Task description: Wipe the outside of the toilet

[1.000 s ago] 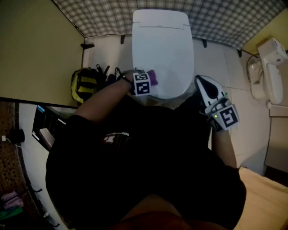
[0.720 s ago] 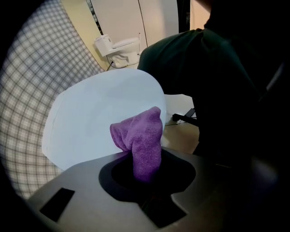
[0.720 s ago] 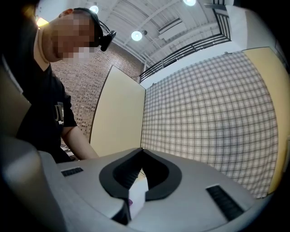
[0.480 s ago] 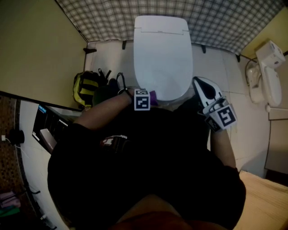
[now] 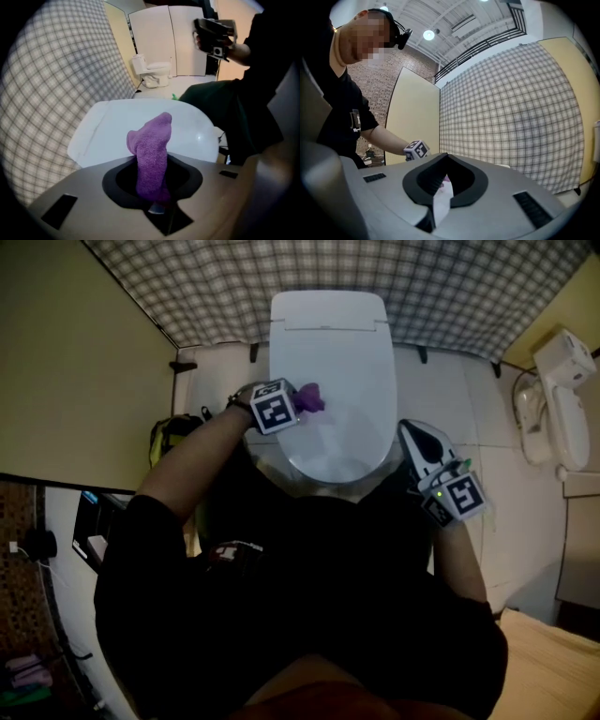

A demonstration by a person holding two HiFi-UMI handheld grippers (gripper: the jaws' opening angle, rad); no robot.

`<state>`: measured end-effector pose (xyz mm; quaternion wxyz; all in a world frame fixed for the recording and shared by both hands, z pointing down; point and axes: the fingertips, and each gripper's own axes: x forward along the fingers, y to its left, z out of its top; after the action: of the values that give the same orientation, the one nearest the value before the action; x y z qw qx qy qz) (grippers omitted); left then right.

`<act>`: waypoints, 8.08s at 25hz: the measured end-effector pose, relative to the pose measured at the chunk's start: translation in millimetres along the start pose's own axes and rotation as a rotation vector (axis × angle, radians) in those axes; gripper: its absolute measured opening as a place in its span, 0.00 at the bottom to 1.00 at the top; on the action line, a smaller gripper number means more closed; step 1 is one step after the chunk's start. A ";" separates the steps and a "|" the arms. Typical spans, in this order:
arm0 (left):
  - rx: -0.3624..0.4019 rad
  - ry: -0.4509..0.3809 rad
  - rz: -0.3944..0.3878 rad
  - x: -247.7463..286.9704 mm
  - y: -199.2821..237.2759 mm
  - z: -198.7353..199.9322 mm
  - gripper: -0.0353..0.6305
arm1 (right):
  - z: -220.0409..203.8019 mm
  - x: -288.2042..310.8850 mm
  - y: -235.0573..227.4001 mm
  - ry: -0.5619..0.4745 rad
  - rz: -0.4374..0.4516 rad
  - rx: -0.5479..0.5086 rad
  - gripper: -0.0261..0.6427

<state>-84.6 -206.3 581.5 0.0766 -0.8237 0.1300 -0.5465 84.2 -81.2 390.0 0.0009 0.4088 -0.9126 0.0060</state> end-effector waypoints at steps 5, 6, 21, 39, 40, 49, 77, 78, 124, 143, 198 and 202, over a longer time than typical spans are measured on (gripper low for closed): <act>0.045 0.157 0.171 16.4 158.0 21.1 0.21 | -13.0 18.8 -41.4 -0.003 -0.025 0.054 0.05; 0.036 0.191 0.193 22.6 186.8 24.9 0.21 | -17.6 21.5 -51.9 0.001 -0.030 0.065 0.05; 0.112 0.493 0.222 177.9 429.7 28.6 0.21 | -102.1 37.2 -216.3 0.137 -0.185 0.224 0.05; 0.438 0.491 0.125 155.8 222.4 38.2 0.19 | -70.5 -7.3 -155.8 0.074 -0.186 0.163 0.05; 0.462 0.492 0.115 149.8 201.0 35.3 0.19 | -65.5 -10.8 -144.5 0.069 -0.179 0.152 0.05; 0.654 0.453 0.004 92.7 -16.3 6.9 0.19 | -17.9 -49.2 -53.0 0.023 -0.118 0.042 0.05; 0.118 0.148 0.111 42.3 104.8 68.0 0.20 | -21.1 -72.7 -105.1 0.003 -0.206 0.111 0.05; 0.101 0.169 0.127 46.6 130.5 68.3 0.20 | -26.2 -66.0 -119.7 0.010 -0.211 0.115 0.05; 0.662 0.344 -0.074 87.7 -125.7 41.1 0.19 | -77.9 -85.4 -53.5 0.189 -0.214 0.132 0.05; 0.364 0.097 -0.035 40.7 -72.4 80.5 0.20 | -50.1 -103.1 -60.6 0.125 -0.246 0.095 0.05; 0.868 0.214 -0.033 112.0 -173.3 111.0 0.19 | -29.7 -123.1 -53.4 0.053 -0.226 0.022 0.05; 0.691 0.084 -0.142 107.2 -215.1 96.0 0.20 | -20.0 -118.1 -33.9 0.068 -0.218 -0.008 0.05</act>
<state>71.4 -34.5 696.0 0.3071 -0.7331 -0.1172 -0.5954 188.0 -15.4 409.6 0.0342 0.5053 -0.8621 0.0161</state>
